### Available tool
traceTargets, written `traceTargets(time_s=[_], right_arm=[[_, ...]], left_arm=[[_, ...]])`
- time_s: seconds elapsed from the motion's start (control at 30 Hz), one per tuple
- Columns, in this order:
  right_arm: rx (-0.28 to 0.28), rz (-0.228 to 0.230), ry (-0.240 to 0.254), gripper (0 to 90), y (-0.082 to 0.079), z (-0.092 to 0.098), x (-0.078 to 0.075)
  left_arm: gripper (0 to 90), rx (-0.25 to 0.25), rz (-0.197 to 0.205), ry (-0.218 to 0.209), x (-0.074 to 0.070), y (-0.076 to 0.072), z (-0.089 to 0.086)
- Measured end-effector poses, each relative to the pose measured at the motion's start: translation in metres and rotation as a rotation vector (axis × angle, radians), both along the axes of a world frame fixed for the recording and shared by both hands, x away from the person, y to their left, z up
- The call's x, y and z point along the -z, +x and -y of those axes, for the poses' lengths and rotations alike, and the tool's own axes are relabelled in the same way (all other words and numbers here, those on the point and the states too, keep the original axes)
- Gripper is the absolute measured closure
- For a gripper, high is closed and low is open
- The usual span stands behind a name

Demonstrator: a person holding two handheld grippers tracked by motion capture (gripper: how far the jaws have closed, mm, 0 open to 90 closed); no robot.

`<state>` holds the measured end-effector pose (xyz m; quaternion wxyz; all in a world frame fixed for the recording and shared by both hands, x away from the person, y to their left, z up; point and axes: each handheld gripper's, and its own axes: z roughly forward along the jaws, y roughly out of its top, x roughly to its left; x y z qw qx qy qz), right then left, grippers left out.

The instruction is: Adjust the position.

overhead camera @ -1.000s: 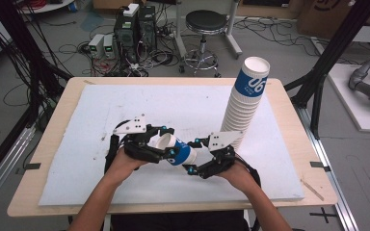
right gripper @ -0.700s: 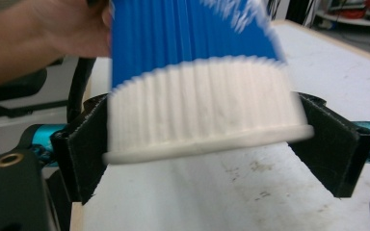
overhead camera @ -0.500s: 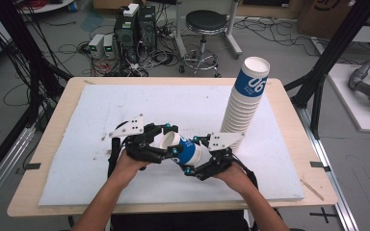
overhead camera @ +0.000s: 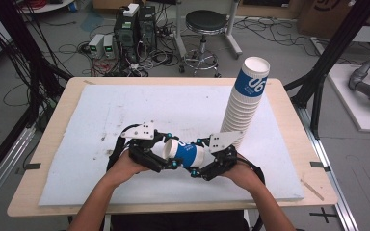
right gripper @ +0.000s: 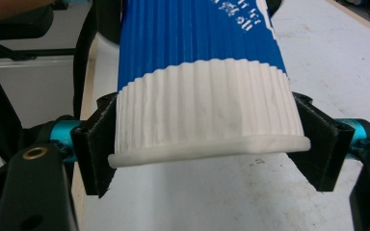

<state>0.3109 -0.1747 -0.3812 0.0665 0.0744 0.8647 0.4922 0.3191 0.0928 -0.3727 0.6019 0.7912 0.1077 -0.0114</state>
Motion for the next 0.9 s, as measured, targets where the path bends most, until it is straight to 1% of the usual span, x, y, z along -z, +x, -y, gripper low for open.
traceTargets(time_s=[0.03,0.07,0.1,0.13,0.17,0.2,0.23,0.27,0.3,0.37,0.43,0.47,0.5,0.53,0.57,0.6,0.63,0.67,0.7,0.73,0.77,0.8,0.83,0.87,0.9], right_arm=[[-0.007,0.003,0.000,21.7,0.001,0.001,0.000],[-0.011,0.029,0.010,21.4,0.003,0.001,0.000],[-0.020,0.031,0.018,19.9,0.004,0.001,0.001],[-0.009,0.029,0.026,18.0,0.003,0.002,0.001],[0.006,0.009,0.044,16.5,0.002,0.002,0.002],[0.023,-0.009,0.075,15.3,0.003,0.003,0.001],[0.050,-0.042,0.130,14.8,0.003,0.006,0.000],[0.060,-0.057,0.159,14.6,0.003,0.008,0.000],[0.060,-0.057,0.159,14.6,0.003,0.008,0.000],[0.059,-0.067,0.191,14.3,0.003,0.009,0.000],[0.044,-0.062,0.203,15.1,0.002,0.008,0.001],[0.036,-0.052,0.205,16.4,0.002,0.008,0.000],[0.032,-0.052,0.202,17.5,0.002,0.010,-0.001],[0.028,-0.050,0.179,18.0,0.003,0.011,-0.002],[0.028,-0.050,0.179,18.0,0.003,0.011,-0.002],[0.025,-0.044,0.165,18.2,0.003,0.011,-0.002],[0.031,-0.038,0.152,19.3,0.004,0.012,-0.002],[0.034,-0.038,0.145,20.2,0.004,0.013,-0.003],[0.044,-0.028,0.126,20.2,0.005,0.013,-0.004],[0.052,-0.020,0.094,20.2,0.005,0.014,-0.005],[0.054,-0.020,0.066,20.2,0.006,0.014,-0.005],[0.050,-0.023,0.053,20.2,0.006,0.014,-0.006],[0.043,-0.028,0.051,20.4,0.006,0.014,-0.007],[0.041,-0.038,0.043,20.4,0.006,0.014,-0.007],[0.034,-0.043,0.034,20.5,0.006,0.014,-0.008]], left_arm=[[25.6,0.005,-0.001,0.000,0.000,0.000,0.000],[26.2,0.012,-0.002,-0.002,0.001,0.001,-0.001],[26.4,0.015,-0.003,-0.009,0.001,0.002,-0.001],[26.4,0.013,-0.001,-0.018,0.001,0.002,-0.002],[26.4,0.006,0.001,-0.028,0.001,0.002,-0.002],[26.3,-0.004,0.001,-0.043,0.002,0.002,-0.003],[26.4,-0.007,-0.007,-0.063,0.002,0.003,-0.005],[26.4,-0.013,-0.012,-0.089,0.002,0.004,-0.006],[26.4,-0.014,-0.015,-0.118,0.002,0.004,-0.007],[26.4,-0.007,-0.022,-0.165,0.002,0.004,-0.008],[26.5,0.002,-0.026,-0.185,0.002,0.003,-0.008],[26.7,0.002,-0.032,-0.179,0.003,0.004,-0.009],[26.8,0.004,-0.039,-0.173,0.003,0.004,-0.009],[26.5,0.004,-0.052,-0.162,0.004,0.005,-0.008],[26.5,0.002,-0.053,-0.142,0.005,0.004,-0.007],[25.8,-0.011,-0.043,-0.116,0.005,0.004,-0.006],[22.9,-0.048,-0.028,-0.082,0.005,0.003,-0.005],[17.6,-0.080,-0.015,-0.059,0.005,0.003,-0.005],[16.4,-0.099,-0.004,-0.045,0.004,0.003,-0.006],[16.4,-0.110,0.001,-0.045,0.003,0.003,-0.009],[16.4,-0.110,0.008,-0.046,0.001,0.004,-0.011],[16.4,-0.105,0.007,-0.050,0.001,0.003,-0.012],[16.7,-0.093,0.015,-0.046,0.000,0.003,-0.013],[16.7,-0.084,0.014,-0.040,0.000,0.002,-0.013],[16.7,-0.072,0.017,-0.028,0.001,0.002,-0.012]])
